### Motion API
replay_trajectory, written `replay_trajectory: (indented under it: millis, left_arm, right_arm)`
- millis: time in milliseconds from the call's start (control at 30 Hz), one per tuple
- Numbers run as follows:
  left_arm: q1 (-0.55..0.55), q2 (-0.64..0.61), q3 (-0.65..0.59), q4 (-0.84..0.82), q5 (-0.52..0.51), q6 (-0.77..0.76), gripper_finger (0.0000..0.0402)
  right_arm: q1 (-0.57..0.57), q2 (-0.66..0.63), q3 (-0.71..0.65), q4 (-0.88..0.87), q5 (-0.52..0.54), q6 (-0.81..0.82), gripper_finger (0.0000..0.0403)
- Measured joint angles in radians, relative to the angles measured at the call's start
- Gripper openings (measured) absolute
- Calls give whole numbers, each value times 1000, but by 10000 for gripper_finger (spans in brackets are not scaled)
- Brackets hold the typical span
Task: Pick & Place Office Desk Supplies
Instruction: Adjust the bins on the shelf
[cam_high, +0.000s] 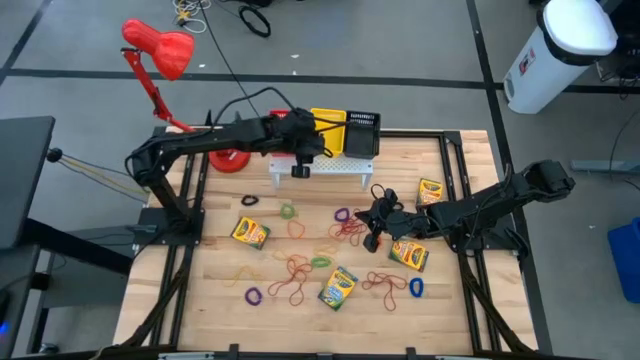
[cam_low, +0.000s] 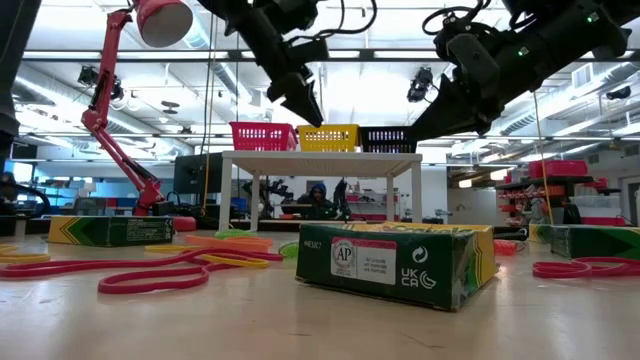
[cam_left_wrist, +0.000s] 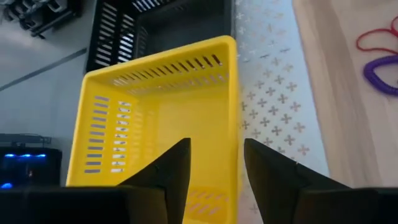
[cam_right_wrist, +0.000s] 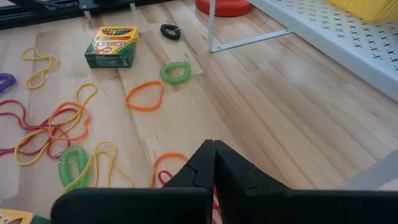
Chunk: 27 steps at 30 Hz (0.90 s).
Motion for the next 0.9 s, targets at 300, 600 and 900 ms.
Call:
replay_trajectory:
  millis: [300, 600, 900]
  left_arm:
    - [-2, 0, 0, -6, 0, 4, 97]
    - [-20, 0, 0, -8, -10, 7, 47]
    - [-28, -3, 0, -5, -82, -9, 29]
  right_arm:
    - [0, 0, 0, 0, 0, 0, 9]
    - [0, 0, 0, 0, 0, 0, 4]
    - [0, 0, 0, 1, 0, 0, 4]
